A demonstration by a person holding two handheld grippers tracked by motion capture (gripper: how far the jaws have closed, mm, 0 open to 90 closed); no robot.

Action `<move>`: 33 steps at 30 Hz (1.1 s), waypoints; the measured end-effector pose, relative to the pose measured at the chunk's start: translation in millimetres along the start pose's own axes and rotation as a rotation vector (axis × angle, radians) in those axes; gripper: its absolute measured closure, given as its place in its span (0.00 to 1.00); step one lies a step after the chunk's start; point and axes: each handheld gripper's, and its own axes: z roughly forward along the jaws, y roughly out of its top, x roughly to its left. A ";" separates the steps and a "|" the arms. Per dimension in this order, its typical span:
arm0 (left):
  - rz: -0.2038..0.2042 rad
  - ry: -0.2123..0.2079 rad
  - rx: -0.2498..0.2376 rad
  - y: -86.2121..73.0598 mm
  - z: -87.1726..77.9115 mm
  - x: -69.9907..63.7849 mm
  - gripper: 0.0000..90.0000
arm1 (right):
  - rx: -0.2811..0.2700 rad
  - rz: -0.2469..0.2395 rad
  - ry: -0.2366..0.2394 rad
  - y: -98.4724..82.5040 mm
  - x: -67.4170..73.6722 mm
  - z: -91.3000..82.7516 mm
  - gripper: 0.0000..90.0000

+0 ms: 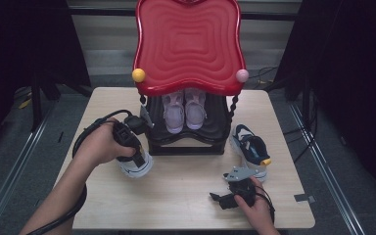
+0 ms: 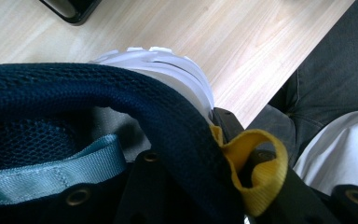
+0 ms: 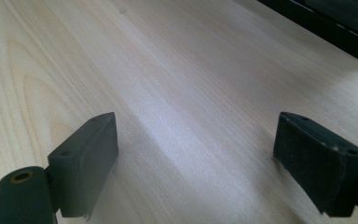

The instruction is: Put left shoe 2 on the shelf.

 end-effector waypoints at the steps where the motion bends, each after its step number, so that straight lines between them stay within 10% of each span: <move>1: 0.003 0.001 0.002 0.7 -1.7 -0.9 0.84 | 0.000 0.000 0.000 0.0 0.0 0.0 0.15; 33: 0.110 0.004 -0.002 10.1 -86.7 -26.2 0.84 | 0.002 -0.001 0.000 0.0 -0.1 -0.1 0.15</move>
